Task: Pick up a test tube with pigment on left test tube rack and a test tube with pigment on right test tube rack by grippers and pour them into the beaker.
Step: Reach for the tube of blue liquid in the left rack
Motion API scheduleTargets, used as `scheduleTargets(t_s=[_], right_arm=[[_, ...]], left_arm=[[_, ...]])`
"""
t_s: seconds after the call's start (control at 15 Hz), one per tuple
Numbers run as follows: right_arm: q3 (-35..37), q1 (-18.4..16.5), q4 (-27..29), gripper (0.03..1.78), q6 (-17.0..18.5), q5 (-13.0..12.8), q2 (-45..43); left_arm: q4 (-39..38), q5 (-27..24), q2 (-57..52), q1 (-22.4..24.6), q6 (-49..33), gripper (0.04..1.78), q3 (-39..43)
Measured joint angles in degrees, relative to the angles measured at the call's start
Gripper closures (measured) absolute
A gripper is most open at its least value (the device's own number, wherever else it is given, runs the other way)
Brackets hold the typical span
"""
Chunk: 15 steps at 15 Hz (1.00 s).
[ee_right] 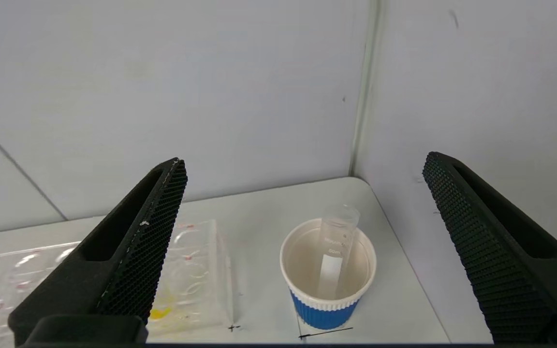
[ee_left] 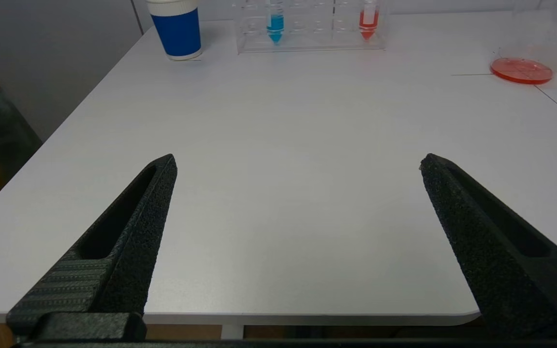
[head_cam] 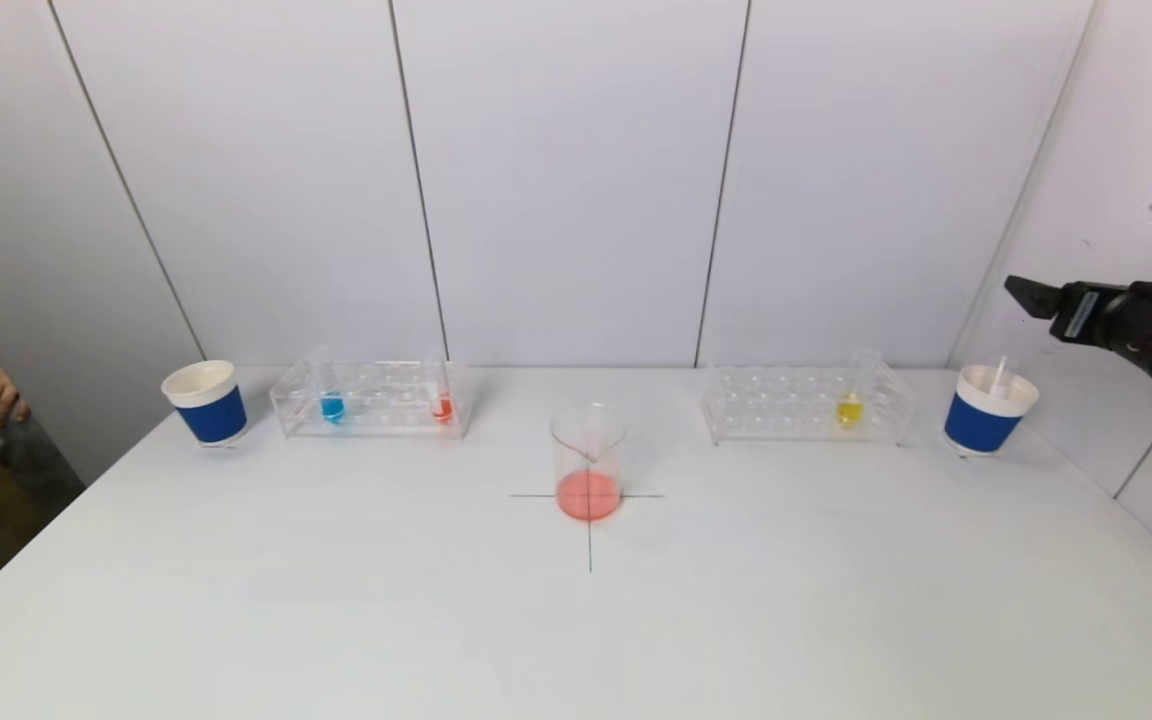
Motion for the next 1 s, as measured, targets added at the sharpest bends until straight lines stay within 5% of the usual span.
scheduleTargets(t_s=[0.53,1.0], right_arm=[[8.8,2.0,13.1,0.04,0.1,7.5,-28.9],[12.5,2.1,35.5,0.04,3.9,20.7,-59.3]], left_arm=[[0.0,0.0,0.0,0.0,0.0,0.06,0.0],[0.0,0.0,0.0,0.0,0.0,0.06,0.0]])
